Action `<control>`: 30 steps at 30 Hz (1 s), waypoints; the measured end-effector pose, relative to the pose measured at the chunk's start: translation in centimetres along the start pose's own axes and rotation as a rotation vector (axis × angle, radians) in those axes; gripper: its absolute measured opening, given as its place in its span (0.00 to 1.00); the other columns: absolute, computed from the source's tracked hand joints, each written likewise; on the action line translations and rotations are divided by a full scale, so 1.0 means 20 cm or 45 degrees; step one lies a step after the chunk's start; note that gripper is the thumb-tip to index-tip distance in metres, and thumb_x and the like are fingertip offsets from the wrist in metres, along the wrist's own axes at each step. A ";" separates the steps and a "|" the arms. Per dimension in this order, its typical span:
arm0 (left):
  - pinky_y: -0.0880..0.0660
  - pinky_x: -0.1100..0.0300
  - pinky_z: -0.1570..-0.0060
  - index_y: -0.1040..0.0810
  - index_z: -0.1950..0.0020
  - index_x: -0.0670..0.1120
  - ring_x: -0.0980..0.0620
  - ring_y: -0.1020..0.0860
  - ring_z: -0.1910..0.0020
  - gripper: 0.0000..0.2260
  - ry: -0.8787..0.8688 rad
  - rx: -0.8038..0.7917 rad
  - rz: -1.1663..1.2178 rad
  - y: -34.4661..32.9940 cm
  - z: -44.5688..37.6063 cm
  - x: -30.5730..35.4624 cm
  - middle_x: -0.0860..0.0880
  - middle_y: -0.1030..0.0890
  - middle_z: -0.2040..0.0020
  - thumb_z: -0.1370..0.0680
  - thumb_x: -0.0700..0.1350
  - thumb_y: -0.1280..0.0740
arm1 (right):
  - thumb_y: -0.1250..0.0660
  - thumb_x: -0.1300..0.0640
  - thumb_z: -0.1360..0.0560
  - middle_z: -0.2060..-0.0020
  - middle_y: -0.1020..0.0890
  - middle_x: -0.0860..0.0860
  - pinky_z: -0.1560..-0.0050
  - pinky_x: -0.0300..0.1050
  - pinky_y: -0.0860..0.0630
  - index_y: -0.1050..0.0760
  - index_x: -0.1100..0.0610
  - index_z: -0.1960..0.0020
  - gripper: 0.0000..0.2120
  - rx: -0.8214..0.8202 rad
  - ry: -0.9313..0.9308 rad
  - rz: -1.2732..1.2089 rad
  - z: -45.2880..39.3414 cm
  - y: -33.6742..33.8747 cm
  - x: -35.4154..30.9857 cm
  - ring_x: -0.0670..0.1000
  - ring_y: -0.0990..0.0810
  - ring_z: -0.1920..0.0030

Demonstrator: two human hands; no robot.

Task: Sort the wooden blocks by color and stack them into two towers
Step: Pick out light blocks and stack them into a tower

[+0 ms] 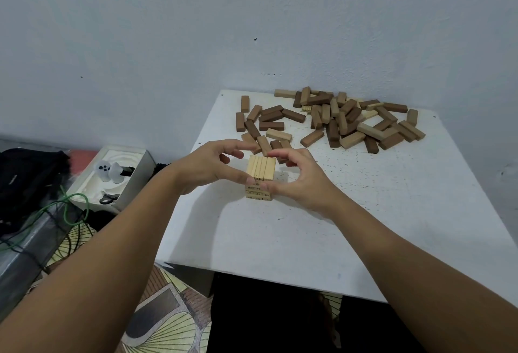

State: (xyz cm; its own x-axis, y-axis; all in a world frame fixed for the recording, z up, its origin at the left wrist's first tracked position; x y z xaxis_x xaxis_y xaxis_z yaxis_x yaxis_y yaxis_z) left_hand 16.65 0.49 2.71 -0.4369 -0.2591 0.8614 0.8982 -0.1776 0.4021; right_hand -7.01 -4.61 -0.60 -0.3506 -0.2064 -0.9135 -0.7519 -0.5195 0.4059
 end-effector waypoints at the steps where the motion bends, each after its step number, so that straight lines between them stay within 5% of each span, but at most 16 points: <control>1: 0.28 0.45 0.33 0.18 0.37 0.67 0.46 0.31 0.36 0.33 0.002 -0.010 0.002 0.00 0.00 0.00 0.53 0.25 0.34 0.40 0.53 0.15 | 0.17 0.44 0.33 0.37 0.30 0.42 0.40 0.39 0.32 0.25 0.36 0.35 0.30 0.001 0.001 -0.001 0.00 0.00 0.00 0.40 0.32 0.33; 14: 0.29 0.44 0.33 0.16 0.38 0.63 0.46 0.30 0.37 0.29 0.008 -0.042 0.004 -0.01 -0.03 0.00 0.50 0.25 0.34 0.39 0.52 0.16 | 0.18 0.46 0.32 0.38 0.30 0.44 0.36 0.44 0.31 0.23 0.37 0.36 0.27 -0.004 0.006 -0.019 0.00 -0.01 -0.01 0.43 0.32 0.34; 26: 0.28 0.47 0.34 0.17 0.37 0.63 0.47 0.29 0.37 0.31 0.019 -0.047 0.025 -0.01 -0.01 0.01 0.50 0.24 0.35 0.39 0.52 0.16 | 0.19 0.47 0.31 0.38 0.30 0.45 0.50 0.32 0.32 0.24 0.38 0.35 0.27 -0.038 -0.012 0.010 0.00 -0.01 -0.04 0.43 0.32 0.34; 30: 0.28 0.48 0.32 0.21 0.34 0.67 0.47 0.30 0.35 0.35 0.032 -0.097 -0.021 0.00 0.00 0.02 0.50 0.25 0.34 0.39 0.51 0.15 | 0.18 0.45 0.32 0.37 0.30 0.43 0.44 0.37 0.31 0.27 0.38 0.31 0.32 -0.035 -0.012 0.010 0.01 0.00 -0.03 0.43 0.32 0.34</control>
State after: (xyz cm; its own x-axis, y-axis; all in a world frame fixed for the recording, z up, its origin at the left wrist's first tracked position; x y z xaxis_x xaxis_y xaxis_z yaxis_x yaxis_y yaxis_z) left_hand 16.43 0.43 2.96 -0.4533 -0.2789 0.8466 0.8851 -0.2537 0.3903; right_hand -6.89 -4.35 -0.11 -0.3619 -0.2028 -0.9099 -0.7333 -0.5407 0.4122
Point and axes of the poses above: each hand's wrist, its own z-axis away from the middle knuckle, its own y-axis out of the back of the hand, x = y × z, the point moved 1 cm from there along -z, towards the middle knuckle
